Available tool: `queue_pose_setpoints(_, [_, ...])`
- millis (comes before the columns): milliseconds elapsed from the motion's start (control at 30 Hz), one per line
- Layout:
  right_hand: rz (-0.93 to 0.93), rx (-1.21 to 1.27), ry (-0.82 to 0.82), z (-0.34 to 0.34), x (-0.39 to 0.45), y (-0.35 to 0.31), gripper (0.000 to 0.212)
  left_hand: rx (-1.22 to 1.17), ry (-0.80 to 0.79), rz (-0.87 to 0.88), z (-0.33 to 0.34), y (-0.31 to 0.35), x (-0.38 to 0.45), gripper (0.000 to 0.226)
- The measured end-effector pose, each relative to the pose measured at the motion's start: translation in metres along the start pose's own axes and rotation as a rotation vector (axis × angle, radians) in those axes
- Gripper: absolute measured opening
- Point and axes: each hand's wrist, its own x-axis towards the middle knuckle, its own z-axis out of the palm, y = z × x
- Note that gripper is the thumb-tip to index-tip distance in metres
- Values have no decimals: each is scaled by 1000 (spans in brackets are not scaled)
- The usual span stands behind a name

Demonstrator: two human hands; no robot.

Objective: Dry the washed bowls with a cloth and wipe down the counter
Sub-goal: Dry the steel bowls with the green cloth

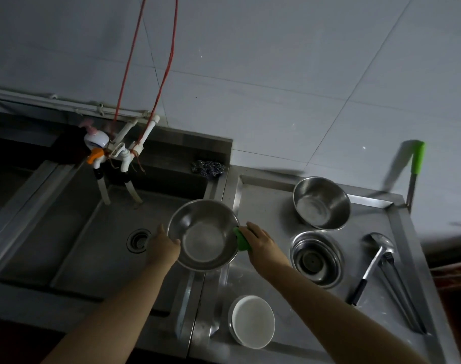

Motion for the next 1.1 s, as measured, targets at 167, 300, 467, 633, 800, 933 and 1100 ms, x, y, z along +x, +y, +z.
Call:
queue_pose_setpoints(167, [60, 22, 10, -11, -3, 14, 61, 190, 187, 228, 4, 25, -12, 68])
queue_pose_setpoints(300, [118, 44, 37, -28, -14, 42, 63, 223, 242, 498, 23, 70, -22, 55])
queue_pose_setpoints(467, [173, 115, 102, -51, -35, 93, 55, 278, 222, 677, 68, 131, -42, 44])
queue_pose_setpoints(633, [235, 131, 91, -67, -57, 167, 57, 365, 165, 806, 121, 195, -70, 36])
queue_pose_setpoints(800, [277, 98, 16, -92, -62, 239, 57, 444, 137, 901, 181, 241, -83, 31])
queue_pose_setpoints(933, [248, 74, -47, -99, -36, 292, 50, 532, 108, 795, 218, 260, -82, 17])
queue_pose_setpoints(1100, [178, -62, -99, -97, 13, 333, 47, 507, 22, 628, 248, 277, -68, 16])
